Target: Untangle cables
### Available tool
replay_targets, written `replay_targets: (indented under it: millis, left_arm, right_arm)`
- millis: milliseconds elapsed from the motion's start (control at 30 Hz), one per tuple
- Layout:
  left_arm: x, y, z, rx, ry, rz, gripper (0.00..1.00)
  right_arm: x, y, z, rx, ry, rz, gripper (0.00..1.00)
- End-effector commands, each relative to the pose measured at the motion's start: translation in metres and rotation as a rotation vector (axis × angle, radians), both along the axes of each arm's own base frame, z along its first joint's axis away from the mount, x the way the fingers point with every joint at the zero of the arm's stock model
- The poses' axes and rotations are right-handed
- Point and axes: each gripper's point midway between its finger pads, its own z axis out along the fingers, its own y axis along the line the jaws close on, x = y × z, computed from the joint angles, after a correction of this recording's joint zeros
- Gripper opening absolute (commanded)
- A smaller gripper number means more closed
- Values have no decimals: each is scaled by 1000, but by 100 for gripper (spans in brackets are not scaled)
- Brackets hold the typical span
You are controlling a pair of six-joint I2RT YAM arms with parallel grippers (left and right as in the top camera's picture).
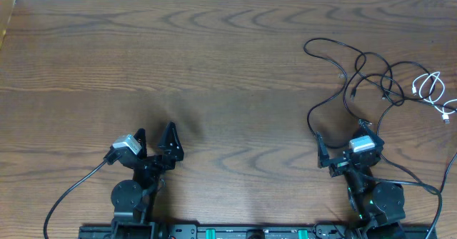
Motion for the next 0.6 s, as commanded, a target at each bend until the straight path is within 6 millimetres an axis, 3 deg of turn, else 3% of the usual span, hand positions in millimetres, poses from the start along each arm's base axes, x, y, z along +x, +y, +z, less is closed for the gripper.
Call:
replay_targets:
  millis: [0,133,367,567]
  left_arm:
    - [0,0,-15,20,42,1,99]
    - [0,7,-17,45,46,39,99]
    - [0,7,-17,329,22,2,99]
    - [0,7,-17,377,18,-4,99]
  right_arm:
    - [-1,2,1,12,0,9,99]
    - [-1,2,1,12,0,9,99]
    - [-1,2,0,11,0,9,99]
    - [-1,2,0,11,0,9,99]
